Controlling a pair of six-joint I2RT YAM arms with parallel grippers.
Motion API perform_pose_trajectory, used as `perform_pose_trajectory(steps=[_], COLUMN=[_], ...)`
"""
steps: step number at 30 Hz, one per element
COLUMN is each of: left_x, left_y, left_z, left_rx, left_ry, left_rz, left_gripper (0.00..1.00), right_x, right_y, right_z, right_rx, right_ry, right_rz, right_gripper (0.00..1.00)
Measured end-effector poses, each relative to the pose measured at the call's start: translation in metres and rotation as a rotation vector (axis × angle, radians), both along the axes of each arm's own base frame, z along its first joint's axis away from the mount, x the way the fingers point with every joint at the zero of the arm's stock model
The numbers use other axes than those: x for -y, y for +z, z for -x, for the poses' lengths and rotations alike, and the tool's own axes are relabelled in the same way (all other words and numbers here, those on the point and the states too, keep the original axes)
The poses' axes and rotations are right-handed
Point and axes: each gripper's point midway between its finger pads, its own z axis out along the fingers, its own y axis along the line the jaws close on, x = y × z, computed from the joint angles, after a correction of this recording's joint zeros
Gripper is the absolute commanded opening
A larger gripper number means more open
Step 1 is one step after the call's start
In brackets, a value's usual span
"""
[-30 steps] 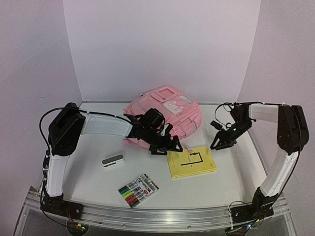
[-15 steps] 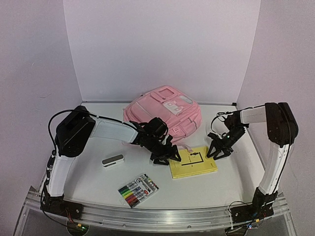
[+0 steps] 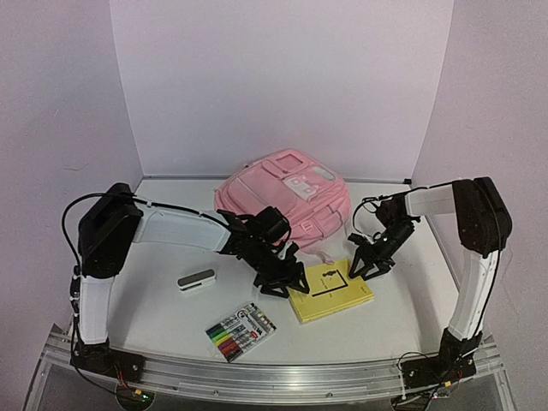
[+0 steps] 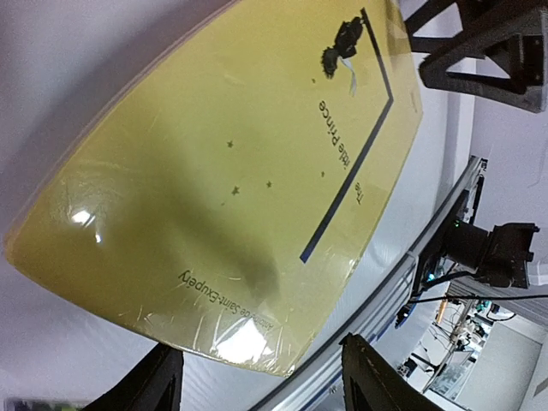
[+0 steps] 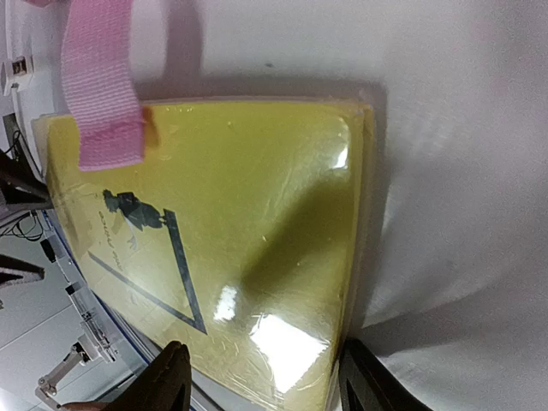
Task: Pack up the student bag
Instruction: Move the book to the center of the board.
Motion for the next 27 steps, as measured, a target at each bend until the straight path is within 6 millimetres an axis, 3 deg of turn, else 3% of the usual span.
perform_pose_trajectory(steps=[5,9,15,20,24,27], left_x=[-0.019,-0.032,-0.072,-0.104,-0.112,-0.103], left_y=[0.026,0.034,0.020,0.005,0.004,0.023], left_z=[0.013,0.020,0.040,0.055,0.055,0.045], left_rx=[0.001,-0.004,-0.049,-0.077,-0.051,0.001], left_ry=[0.023,0.050,0.117,0.161,0.137,0.090], left_rz=[0.005,0.002,-0.074,-0.148,-0.188,-0.183], left_gripper=[0.63,0.63,0.64,0.75,0.85,0.89], right_x=[-0.026,-0.043,-0.084,-0.114,-0.122,-0.123], right_y=[0.000,0.000,0.000,0.000,0.000,0.001], right_z=[0.009,0.015,0.035,0.048,0.048,0.047], right_rx=[0.001,0.007,0.026,0.008,0.002,0.008], right_ry=[0.046,0.075,0.178,0.233,0.237,0.241], right_rz=[-0.008,-0.007,-0.014,-0.050,-0.069,-0.074], right_gripper=[0.57,0.58,0.58,0.59,0.61,0.65])
